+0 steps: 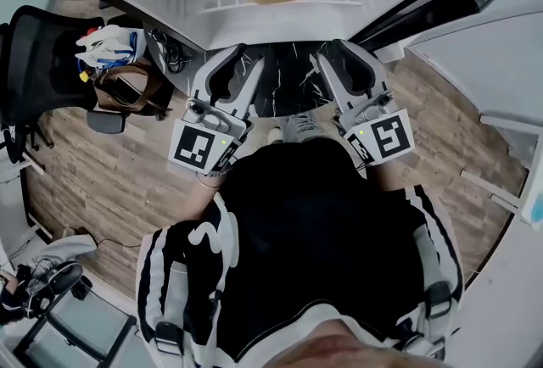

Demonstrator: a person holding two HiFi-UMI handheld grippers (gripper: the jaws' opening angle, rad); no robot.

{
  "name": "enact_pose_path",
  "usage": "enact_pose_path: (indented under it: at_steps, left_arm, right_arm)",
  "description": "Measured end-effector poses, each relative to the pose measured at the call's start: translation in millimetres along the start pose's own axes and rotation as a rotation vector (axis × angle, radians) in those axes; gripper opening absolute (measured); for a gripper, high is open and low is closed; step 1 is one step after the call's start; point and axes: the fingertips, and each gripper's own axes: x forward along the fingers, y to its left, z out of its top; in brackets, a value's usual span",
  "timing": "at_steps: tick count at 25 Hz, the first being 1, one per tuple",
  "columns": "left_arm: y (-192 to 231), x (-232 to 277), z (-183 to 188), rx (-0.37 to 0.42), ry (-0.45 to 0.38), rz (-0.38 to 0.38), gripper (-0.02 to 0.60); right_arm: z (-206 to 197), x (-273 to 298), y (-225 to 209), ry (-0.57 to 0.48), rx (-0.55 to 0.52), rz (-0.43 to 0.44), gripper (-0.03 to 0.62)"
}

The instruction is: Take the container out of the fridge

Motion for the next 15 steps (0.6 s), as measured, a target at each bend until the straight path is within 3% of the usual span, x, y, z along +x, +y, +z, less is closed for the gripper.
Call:
enact_pose_path:
  at_steps: [15]
  left_arm:
    - [16, 18, -6, -0.002, 0.013, 0.039, 0.132]
  right_arm:
    - [-5, 20, -13, 0.023, -0.013, 0.054, 0.121]
